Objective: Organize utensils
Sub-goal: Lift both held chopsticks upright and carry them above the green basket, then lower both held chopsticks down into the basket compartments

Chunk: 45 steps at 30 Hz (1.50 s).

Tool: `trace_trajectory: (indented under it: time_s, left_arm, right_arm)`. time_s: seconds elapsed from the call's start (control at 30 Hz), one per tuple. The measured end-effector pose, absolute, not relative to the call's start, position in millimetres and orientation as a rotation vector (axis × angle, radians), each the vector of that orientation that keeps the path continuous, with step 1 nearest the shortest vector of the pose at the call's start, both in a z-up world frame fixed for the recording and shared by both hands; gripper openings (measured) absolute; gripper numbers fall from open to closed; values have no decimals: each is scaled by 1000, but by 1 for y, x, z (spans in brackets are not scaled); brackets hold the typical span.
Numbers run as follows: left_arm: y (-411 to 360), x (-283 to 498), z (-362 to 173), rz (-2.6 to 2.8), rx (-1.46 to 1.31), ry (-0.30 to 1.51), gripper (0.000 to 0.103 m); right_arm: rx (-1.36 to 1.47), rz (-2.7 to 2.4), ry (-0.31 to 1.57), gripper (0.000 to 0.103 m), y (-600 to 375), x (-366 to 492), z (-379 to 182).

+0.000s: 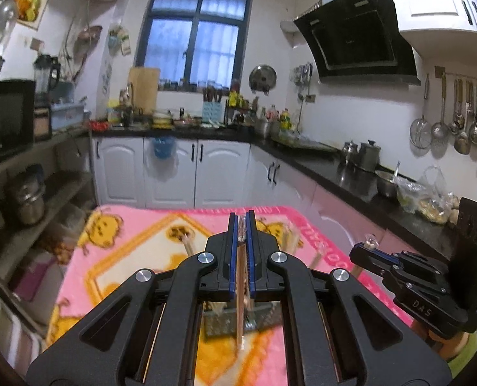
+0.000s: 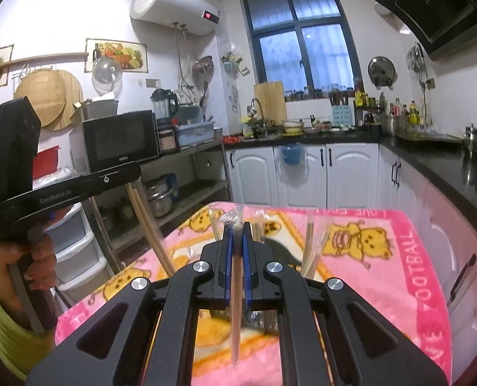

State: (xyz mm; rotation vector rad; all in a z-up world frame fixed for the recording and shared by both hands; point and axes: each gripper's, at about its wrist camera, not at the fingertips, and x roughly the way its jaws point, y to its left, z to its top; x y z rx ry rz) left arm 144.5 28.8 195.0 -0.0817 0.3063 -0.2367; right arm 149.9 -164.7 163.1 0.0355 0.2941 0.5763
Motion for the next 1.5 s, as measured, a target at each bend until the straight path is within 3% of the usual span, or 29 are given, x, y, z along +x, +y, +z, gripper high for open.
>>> trace_trajectory:
  time_s: [0.63, 1.5]
  left_arm:
    - [37, 184, 227, -181, -126, 231, 3]
    - [25, 234, 152, -151, -94, 323, 3]
  right_arm:
    - [17, 539, 176, 6, -144, 193, 206]
    - [5, 479, 239, 6, -128, 250, 132]
